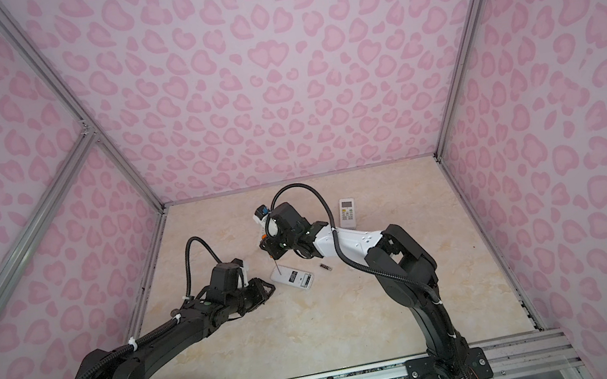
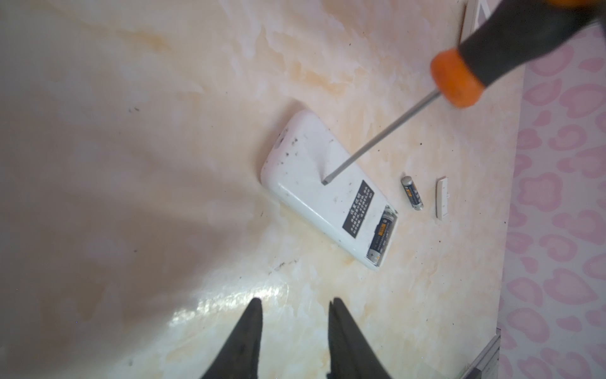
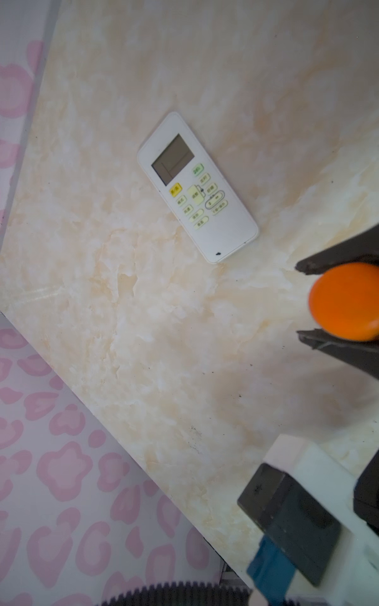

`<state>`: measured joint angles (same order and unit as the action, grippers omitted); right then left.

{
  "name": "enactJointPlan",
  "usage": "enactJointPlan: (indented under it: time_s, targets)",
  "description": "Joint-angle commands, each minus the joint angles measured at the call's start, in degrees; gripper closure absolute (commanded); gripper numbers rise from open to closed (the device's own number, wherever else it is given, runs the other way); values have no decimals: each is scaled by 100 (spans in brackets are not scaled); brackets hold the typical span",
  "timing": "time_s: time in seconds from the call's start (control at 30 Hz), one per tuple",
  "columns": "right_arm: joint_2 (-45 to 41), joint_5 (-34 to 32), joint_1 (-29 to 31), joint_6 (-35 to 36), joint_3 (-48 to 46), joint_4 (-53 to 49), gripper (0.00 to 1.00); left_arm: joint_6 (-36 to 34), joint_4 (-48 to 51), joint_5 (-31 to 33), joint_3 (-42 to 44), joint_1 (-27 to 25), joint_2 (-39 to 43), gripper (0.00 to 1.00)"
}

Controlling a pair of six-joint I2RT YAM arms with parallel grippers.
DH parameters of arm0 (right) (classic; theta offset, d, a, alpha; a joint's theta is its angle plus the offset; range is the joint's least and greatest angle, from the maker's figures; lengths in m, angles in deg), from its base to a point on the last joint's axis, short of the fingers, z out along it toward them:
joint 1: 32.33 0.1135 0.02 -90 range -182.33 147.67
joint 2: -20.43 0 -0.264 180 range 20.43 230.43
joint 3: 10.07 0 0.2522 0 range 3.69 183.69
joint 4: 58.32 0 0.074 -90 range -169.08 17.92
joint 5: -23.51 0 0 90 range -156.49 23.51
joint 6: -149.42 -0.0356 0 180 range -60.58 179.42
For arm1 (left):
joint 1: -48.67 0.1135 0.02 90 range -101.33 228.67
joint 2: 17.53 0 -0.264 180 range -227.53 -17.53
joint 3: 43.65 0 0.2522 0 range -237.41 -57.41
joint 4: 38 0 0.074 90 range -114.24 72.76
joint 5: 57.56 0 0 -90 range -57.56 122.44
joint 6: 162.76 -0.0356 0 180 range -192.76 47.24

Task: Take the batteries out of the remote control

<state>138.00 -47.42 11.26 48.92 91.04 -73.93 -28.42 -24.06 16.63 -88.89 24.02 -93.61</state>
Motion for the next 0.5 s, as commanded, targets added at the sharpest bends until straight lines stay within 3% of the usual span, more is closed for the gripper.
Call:
enactJointPlan:
  time_s: [0.0, 0.2, 0.47]
  targets:
    - [-174, -24, 9, -141, -15, 40, 100, -181, 150, 95, -149, 53, 77, 61]
    - [-727, -825, -59, -667, -373, -134, 100, -550, 400, 72, -717, 379, -273, 57]
    - [-1803, -1410, -123, -1266, -1883, 552, 100, -1089, 577, -269, -2393, 491, -2034, 63]
